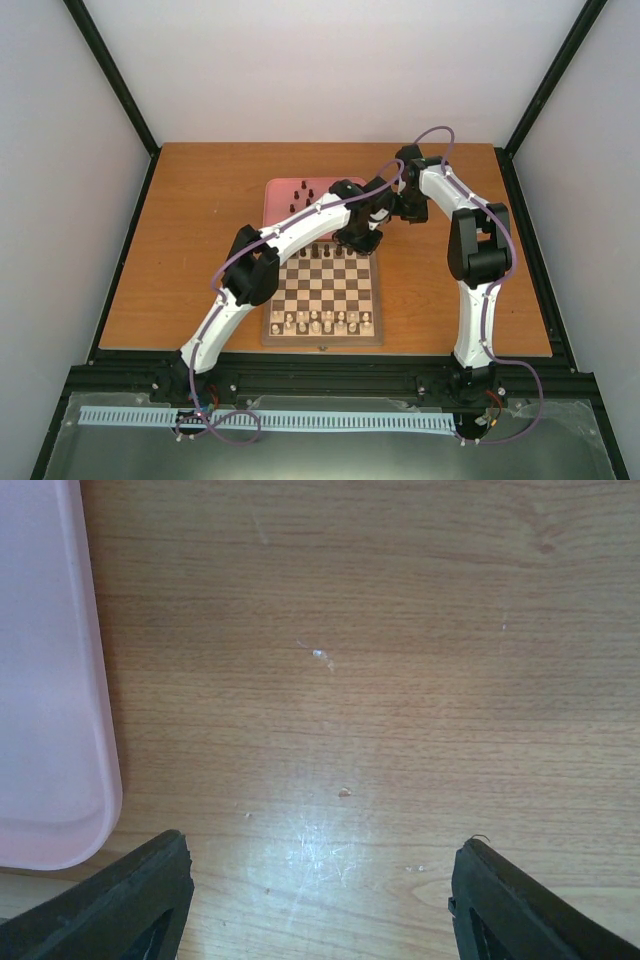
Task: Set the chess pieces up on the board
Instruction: Place the chess piece on the chessboard.
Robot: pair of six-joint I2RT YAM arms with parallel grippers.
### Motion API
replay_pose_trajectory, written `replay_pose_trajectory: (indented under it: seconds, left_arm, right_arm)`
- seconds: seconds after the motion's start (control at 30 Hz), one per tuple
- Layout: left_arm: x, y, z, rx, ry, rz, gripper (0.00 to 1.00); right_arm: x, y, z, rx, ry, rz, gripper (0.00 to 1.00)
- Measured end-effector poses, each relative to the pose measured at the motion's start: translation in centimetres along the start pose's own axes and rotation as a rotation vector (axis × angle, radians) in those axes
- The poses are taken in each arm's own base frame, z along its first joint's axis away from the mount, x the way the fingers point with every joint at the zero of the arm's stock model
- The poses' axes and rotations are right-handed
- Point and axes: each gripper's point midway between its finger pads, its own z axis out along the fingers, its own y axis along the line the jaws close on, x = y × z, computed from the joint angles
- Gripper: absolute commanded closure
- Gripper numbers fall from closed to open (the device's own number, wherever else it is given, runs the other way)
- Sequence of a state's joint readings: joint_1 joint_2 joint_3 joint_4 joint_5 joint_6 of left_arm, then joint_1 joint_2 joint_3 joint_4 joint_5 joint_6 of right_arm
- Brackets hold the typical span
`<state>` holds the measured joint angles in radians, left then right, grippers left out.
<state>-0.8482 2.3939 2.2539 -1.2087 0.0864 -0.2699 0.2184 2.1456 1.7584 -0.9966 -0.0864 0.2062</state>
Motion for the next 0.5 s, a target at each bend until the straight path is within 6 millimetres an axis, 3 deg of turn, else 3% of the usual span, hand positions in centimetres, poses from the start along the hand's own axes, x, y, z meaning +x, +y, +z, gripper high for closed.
replay_pose_trajectory:
  seconds: [0.5]
  left_arm:
    - [0.1,0.47,0.39,-0.025,0.006,0.009,0.83]
  right_arm:
    - [0.0,-0.01,0.0,0.0,0.0,0.0,0.29]
